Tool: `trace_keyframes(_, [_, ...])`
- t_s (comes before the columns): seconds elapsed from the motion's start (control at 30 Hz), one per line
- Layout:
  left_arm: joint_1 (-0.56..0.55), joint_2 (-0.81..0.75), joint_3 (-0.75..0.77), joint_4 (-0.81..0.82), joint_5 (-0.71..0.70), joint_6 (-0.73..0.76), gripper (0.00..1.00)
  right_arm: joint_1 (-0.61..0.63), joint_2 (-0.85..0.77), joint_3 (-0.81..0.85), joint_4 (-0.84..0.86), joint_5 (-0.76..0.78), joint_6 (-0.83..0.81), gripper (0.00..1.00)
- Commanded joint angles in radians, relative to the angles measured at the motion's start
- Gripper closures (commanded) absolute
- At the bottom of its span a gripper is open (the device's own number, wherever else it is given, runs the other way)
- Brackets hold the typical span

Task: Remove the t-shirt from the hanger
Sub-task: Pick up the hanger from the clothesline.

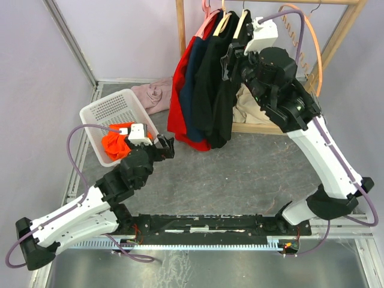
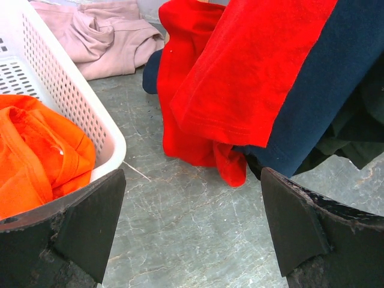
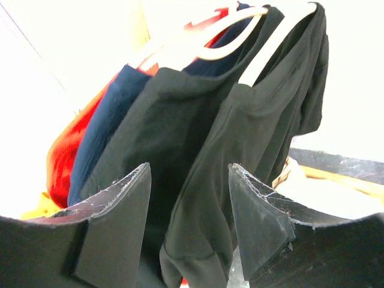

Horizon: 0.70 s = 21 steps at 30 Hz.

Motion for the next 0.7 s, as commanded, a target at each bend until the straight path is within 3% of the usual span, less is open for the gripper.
trace_keyframes(0.0, [-0.023, -0.045, -0.001, -0.015, -0.064, -0.023, 0.01, 0.027, 0.072, 0.154, -0.038, 0.195, -0.032, 0.37])
trace_keyframes(0.67, [-0.045, -0.119, -0.031, -0.013, -0.031, -0.014, 0.01, 0.033, 0.3, 0.466, -0.072, 0.301, -0.079, 0.36])
